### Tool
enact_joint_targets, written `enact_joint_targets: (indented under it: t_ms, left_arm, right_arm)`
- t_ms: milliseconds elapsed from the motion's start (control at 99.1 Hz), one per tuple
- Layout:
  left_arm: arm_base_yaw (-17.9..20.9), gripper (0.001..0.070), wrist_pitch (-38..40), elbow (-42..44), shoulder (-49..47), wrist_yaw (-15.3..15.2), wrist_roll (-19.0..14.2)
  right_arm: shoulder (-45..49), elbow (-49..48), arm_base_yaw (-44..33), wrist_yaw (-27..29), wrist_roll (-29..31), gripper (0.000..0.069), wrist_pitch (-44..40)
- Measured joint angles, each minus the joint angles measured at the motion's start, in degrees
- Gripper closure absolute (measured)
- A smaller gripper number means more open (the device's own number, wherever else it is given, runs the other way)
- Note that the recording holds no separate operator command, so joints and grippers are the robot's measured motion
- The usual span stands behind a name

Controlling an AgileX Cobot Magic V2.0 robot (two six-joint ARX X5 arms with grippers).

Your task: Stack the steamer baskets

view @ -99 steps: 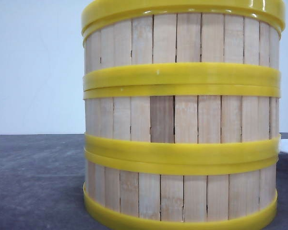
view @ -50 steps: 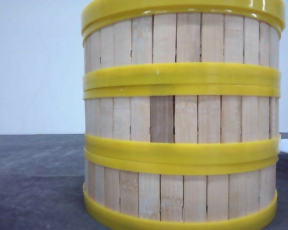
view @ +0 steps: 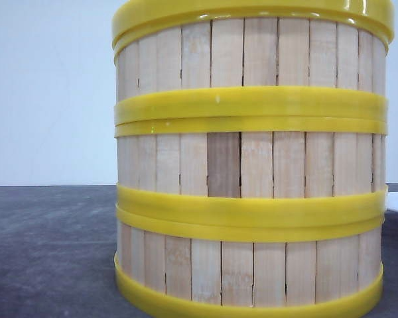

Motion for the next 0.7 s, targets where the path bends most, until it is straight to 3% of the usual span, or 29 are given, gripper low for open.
enact_joint_targets:
  t_ms: [696]
  left_arm:
    - [0.00,0.0682,1.95,-0.79,-1.29,0.02,-1.55]
  right_arm:
    - [0.00,-0.02,0.00,0.00,0.00,0.0685,0.04]
